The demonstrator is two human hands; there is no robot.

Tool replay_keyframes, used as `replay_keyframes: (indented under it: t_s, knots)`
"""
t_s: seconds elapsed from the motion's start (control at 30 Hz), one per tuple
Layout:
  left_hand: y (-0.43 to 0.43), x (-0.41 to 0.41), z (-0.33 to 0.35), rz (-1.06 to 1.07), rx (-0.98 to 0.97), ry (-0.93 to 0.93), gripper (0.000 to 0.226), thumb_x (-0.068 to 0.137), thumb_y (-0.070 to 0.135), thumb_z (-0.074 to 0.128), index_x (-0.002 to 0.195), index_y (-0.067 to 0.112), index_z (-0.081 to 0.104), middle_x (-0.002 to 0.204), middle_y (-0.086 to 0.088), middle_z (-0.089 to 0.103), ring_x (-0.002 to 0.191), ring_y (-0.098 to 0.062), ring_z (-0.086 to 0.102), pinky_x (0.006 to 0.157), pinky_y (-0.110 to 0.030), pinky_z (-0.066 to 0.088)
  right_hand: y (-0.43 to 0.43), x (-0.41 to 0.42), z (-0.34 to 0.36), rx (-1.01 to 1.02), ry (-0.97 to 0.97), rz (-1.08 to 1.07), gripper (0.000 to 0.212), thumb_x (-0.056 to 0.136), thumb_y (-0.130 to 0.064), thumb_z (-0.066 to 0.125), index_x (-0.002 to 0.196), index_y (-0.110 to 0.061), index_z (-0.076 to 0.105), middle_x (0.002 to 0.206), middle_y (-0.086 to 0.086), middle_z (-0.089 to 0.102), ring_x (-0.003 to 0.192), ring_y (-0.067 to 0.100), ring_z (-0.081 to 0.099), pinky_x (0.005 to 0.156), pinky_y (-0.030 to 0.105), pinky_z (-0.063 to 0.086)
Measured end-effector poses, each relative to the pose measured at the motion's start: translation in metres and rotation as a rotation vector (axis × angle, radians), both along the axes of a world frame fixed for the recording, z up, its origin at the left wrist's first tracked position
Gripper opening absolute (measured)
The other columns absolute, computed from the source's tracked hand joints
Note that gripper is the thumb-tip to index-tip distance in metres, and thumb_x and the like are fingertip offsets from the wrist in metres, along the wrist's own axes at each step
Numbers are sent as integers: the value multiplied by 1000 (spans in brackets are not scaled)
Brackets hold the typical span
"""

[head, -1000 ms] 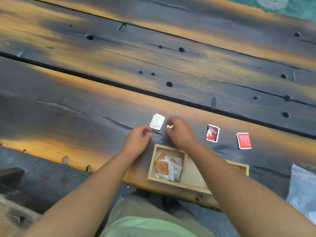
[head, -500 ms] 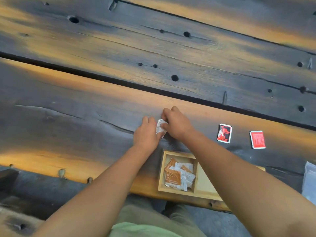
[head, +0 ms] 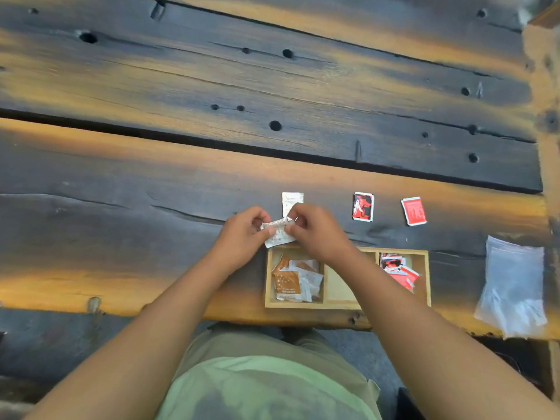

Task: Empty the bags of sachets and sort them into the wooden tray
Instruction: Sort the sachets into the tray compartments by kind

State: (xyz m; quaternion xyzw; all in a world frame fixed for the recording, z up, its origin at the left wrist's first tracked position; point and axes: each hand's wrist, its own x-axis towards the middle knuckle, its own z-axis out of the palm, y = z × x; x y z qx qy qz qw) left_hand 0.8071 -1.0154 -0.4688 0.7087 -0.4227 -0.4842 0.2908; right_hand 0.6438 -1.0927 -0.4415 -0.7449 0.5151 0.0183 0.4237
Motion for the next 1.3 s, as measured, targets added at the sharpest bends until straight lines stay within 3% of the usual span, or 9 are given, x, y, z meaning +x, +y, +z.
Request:
replay_keyframes:
  t_s: [0.13,0.23,0.47,0.7,0.93,1.03,1.1,1.2,1.3]
  knots:
    - [15,-15,8,-122,-26,-1,9,88,18,71,89,21,63,70,11,56,55,3,48,55,-17,36,25,-31,10,66,-7,-60,11,90,-23,68,88,-13,63,70,-1,60,62,11,52,55,26,38]
    - [24,-29,6,-205,-28,-24,11,87,20,71,87,24,61,67,11,53,56,-1,45,57,-24,36,38,-47,12,60,26,-52,14,89,-24,70,83,-18,59,68,-5,57,61,9,49,54,24,34]
    - [41,-47,0,-570,-32,-321,14,88,27,69,90,25,54,83,12,51,80,-15,51,65,-29,36,69,-69,8,85,141,7,23,88,-29,67,72,-23,52,65,-7,54,65,16,52,59,31,39]
    - [45,-57,1,-577,-51,-445,25,92,26,63,109,25,45,115,5,57,98,-23,57,80,-39,49,88,-65,-1,-70,270,11,20,93,-32,60,86,-23,44,79,-5,54,75,24,54,62,35,42]
    - [35,-54,-1,-677,40,-483,27,92,28,65,113,23,49,116,4,58,96,-21,58,81,-39,52,73,-66,0,7,287,100,25,90,-37,65,94,-24,44,85,-1,60,77,25,55,62,34,41]
    - [26,-51,5,-662,113,-371,28,91,26,65,115,19,52,113,4,57,101,-18,56,81,-32,48,55,-67,7,-1,259,187,25,91,-47,61,88,-24,50,82,-3,62,78,21,57,61,34,40]
    - [17,-48,13,-609,129,-300,22,92,26,63,111,18,56,107,4,59,98,-16,58,84,-35,51,40,-64,12,-71,215,164,26,94,-47,57,84,-24,51,78,-5,62,73,18,55,59,35,40]
    - [2,-45,20,-433,73,-254,7,95,26,58,97,20,61,90,5,66,84,-12,62,77,-36,53,14,-56,12,-111,191,142,17,96,-37,56,88,-22,54,82,-2,66,77,21,60,66,38,49]
    - [-18,-43,16,-264,69,-287,9,94,25,58,90,20,64,83,5,67,80,-14,62,73,-35,52,-12,-43,-1,-91,170,104,7,95,-27,56,94,-20,58,93,2,69,86,25,63,74,40,52]
